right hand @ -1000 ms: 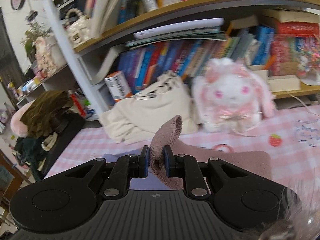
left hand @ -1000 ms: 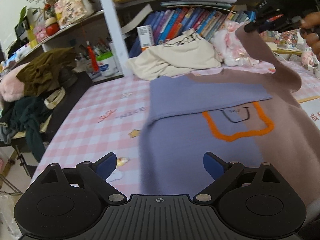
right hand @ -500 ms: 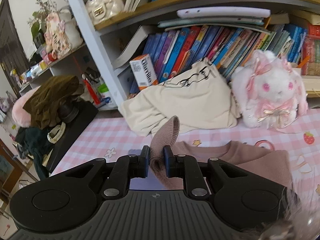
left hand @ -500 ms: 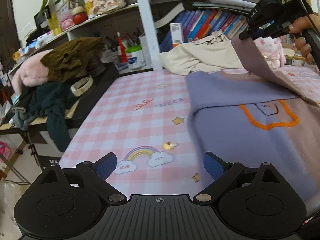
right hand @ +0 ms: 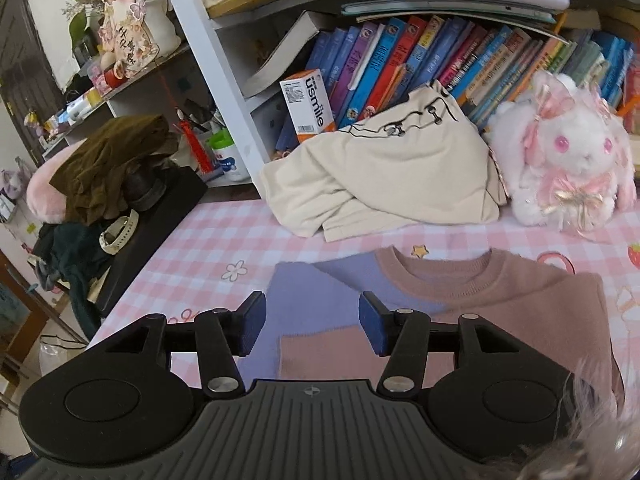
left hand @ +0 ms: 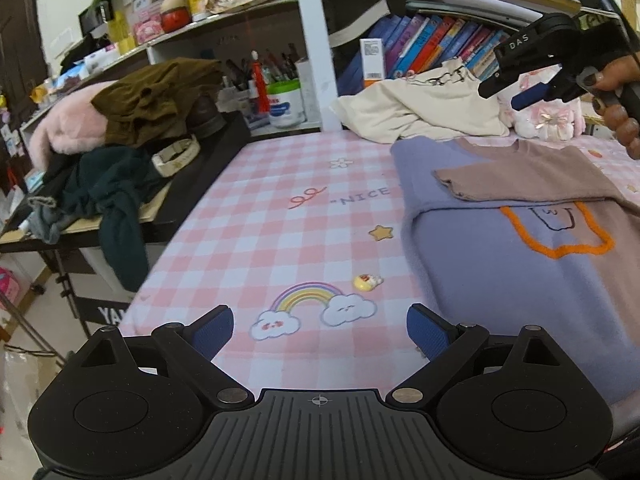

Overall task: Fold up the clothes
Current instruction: 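Move both tools to the sweater hem and close them on it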

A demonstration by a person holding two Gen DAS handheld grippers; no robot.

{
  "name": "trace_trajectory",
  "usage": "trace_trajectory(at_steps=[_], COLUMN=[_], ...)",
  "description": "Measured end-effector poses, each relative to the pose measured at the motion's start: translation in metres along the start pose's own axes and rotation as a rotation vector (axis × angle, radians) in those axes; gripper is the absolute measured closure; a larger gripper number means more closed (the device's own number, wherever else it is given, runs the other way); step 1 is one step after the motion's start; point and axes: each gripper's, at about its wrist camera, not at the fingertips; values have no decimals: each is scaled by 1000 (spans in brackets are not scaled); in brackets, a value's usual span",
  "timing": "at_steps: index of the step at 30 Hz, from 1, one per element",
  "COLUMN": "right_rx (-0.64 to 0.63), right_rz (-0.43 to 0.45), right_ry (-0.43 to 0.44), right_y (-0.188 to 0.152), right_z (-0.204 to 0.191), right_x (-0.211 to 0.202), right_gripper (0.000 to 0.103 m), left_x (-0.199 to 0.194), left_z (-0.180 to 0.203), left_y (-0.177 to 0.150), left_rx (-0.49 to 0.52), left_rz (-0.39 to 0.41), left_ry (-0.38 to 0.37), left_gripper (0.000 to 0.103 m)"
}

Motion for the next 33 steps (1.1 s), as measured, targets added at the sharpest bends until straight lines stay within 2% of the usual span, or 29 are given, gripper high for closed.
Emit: trace_trajectory(at_steps=[5,15,21,33], right_rx=[18,58,98,260], right_rz=[-21,-74,-88,-65], right_ry=[-22,-145,-218,-355], right_y=[-13,-69,-105,-153], right_z=[14,68,99,155], right_x=[-16,-59,-101,-168], right_gripper=[53,51,50,43], left_x=[12,30,36,43], left_z=[8,25,36,34], left_y=[5,19,22,12], left_rx=[22,49,64,-29], left_rz=[-3,-14,-38,-174], left_ry=[-60,-154,-209,-263], left_gripper=[7,7,7,7])
Point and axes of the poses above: each gripper's, at about its wrist camera, not at the fingertips, and x roughly the way its jaws point, z to its right, y to its top, and after that the axes turned 14 degrees about x, right-handed
